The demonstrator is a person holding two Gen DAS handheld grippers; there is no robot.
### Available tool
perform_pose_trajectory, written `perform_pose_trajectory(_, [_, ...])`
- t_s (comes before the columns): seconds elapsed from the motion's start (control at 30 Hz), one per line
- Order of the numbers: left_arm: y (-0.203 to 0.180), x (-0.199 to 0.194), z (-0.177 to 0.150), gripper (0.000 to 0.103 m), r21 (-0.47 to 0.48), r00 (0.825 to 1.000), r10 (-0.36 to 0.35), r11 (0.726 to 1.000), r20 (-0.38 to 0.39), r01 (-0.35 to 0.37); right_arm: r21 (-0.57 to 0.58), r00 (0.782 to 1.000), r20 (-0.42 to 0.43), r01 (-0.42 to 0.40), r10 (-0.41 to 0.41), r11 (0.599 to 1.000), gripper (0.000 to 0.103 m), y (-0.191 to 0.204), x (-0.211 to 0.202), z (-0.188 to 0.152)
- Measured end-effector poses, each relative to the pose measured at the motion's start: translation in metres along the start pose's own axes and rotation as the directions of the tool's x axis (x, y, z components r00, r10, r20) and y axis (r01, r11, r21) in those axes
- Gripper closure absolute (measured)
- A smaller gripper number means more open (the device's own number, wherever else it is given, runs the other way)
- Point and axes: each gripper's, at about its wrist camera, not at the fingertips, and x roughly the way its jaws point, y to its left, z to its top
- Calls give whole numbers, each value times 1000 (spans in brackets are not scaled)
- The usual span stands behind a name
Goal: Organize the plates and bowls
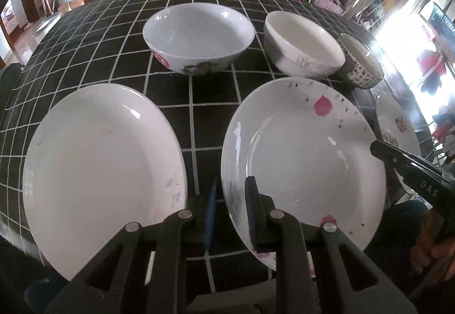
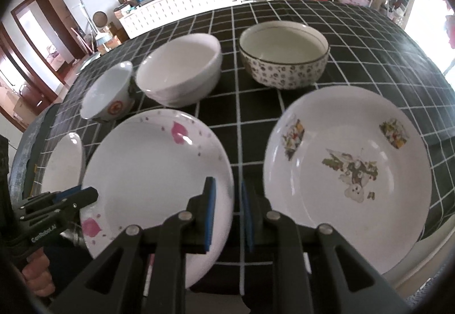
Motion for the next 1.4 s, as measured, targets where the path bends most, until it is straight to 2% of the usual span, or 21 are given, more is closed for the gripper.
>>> perform_pose_trajectory(0.07, [2,1,0,92,2,1000,-3,1000,-2,3,-2,1000,-5,-7,7,1000,81,0,2,-1])
perform_pose_trajectory(0.13, [1,0,0,92,9,1000,0,1000,1,0,-15,1000,-16,-26,26,1000,87,4,3,-2])
perform_pose_trajectory(0.27, [3,1,0,93,-3,1000,-11,1000,0,11,-30,1000,-11,-2,2,1000,90,5,3,-4])
perform_pose_trajectory(0.4, [5,1,-1,93,-16,1000,-20,1000,3,20,-38,999,-17,26,-27,999,90,7,4,-4])
perform_pose_trajectory(0.7, [10,-9,-7,93,-25,999,-36,999,-15,35,-18,999,-23,39,-39,999,90,14,-5,-5])
perform_pose_trajectory(0.9, [23,-38,-6,93,-49,998,-48,998,35,49,-20,1000,2,27,-27,999,89,26,-20,2])
perform_pose_trajectory(1.13, [60,-69,-10,93,-106,997,-12,994,75,20,-85,1000,26,-2,5,996,89,64,-28,11])
perform_pose_trajectory(1.4, [117,-90,-24,93,-196,995,54,980,88,-36,-169,998,-1,-58,58,984,89,124,-9,17])
